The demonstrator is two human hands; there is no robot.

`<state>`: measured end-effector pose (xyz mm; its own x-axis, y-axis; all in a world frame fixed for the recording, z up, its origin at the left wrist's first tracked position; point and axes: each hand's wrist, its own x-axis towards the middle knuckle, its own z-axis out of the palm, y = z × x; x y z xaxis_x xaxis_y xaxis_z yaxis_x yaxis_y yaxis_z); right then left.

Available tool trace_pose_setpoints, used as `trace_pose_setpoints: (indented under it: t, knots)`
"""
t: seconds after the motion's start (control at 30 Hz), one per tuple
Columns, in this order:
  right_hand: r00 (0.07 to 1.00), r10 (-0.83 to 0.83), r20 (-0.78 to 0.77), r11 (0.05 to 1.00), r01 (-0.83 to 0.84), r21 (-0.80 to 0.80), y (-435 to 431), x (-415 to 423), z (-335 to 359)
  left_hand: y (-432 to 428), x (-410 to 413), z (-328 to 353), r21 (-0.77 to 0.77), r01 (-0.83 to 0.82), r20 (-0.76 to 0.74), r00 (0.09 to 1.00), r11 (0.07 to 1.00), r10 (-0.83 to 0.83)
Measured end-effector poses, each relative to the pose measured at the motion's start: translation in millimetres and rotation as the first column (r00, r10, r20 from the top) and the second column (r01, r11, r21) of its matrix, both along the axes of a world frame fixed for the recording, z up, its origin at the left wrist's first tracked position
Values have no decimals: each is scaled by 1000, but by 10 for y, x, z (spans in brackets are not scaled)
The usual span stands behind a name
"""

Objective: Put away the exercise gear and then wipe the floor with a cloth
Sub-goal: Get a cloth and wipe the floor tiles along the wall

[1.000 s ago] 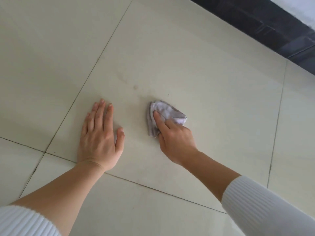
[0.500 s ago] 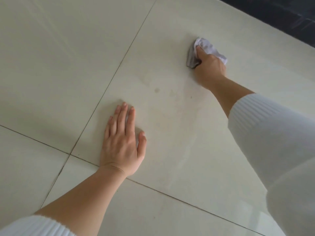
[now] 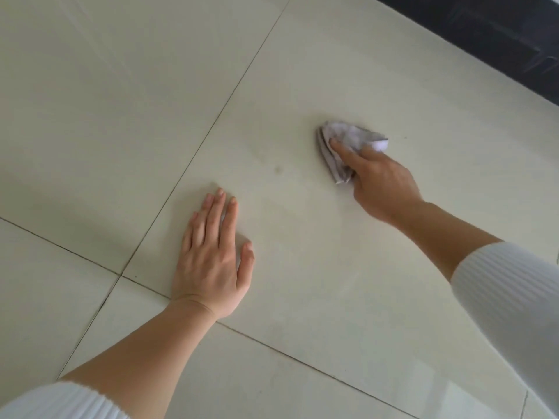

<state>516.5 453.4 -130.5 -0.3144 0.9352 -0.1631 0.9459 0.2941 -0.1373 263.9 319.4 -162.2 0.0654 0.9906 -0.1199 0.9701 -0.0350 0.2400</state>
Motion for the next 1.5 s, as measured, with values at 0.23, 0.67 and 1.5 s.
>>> trace_pose_setpoints:
  t: [0.23, 0.67, 1.5]
  knots:
    - [946, -122, 300, 991, 98, 96, 948, 96, 5, -16, -10, -6, 10, 8, -31, 999, 1000, -8]
    - [849, -528, 33, 837, 526, -153, 311, 325, 88, -8, -5, -55, 63, -4, 6, 1000, 998, 3]
    - [950, -281, -133, 883, 202, -425, -3475, -1767, 354, -66, -380, 33, -186, 347, 45, 938, 919, -345]
